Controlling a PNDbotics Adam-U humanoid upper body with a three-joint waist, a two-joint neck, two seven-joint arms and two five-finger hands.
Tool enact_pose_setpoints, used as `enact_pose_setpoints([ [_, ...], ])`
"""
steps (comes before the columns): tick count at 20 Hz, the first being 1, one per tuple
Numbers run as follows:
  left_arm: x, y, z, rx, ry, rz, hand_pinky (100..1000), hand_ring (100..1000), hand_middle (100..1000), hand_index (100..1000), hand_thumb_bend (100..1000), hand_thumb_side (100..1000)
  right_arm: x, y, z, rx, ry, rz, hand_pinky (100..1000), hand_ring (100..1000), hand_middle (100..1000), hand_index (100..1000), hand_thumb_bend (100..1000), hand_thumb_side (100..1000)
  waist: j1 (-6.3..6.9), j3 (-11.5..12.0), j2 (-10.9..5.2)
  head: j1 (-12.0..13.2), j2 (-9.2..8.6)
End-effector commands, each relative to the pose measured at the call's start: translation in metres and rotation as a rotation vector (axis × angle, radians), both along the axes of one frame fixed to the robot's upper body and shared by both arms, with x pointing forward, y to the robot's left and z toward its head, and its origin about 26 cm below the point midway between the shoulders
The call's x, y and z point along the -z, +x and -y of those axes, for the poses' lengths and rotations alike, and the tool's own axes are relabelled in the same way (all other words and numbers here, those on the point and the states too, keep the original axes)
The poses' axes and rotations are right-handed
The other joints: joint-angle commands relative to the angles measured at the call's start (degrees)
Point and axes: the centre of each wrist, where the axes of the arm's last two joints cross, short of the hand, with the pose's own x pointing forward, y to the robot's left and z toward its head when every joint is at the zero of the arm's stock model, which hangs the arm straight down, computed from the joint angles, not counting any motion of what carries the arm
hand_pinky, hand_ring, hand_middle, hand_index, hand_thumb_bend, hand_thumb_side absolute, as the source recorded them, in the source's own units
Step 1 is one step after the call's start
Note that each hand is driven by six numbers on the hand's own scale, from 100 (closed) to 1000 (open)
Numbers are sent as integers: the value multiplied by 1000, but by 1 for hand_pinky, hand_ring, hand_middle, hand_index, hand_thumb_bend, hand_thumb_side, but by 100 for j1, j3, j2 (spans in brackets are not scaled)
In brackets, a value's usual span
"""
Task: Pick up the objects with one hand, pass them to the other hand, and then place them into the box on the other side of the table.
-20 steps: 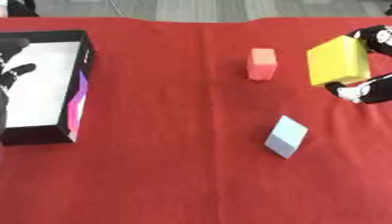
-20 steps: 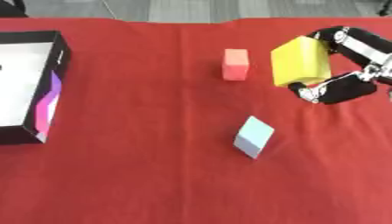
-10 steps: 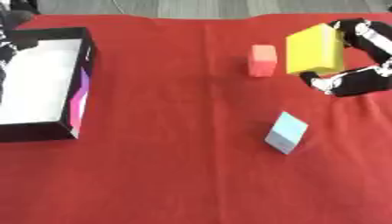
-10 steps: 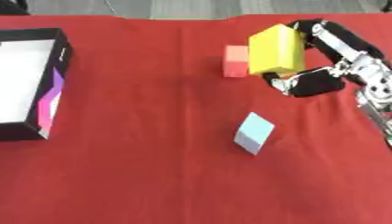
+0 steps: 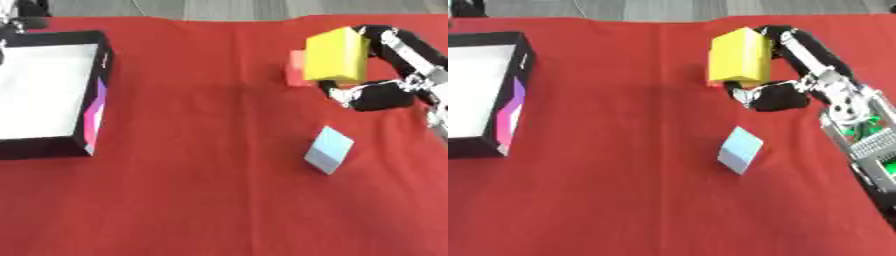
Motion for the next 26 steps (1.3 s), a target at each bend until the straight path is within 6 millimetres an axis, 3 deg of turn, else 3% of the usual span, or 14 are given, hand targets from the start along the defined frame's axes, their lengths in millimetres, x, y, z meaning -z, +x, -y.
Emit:
enact_pose_setpoints([
  [1, -20, -7, 2, 12, 117, 27, 783, 932, 733, 701, 100, 754, -3, 3, -8, -5, -3, 29, 800, 604, 473, 545, 100, 100, 88, 9, -275, 30, 35],
  [7, -36, -11, 17, 64, 283, 14, 778, 925, 738, 712, 100, 744, 6, 11, -25, -21, 3, 29, 800, 604, 471, 543, 100, 100, 111, 33, -323, 17, 100],
  [26, -53, -11, 65, 142, 637, -66, 776, 910, 754, 752, 100, 729, 27, 21, -73, -86, 10, 55, 804, 607, 470, 542, 100, 100, 140, 137, -450, -5, 224],
])
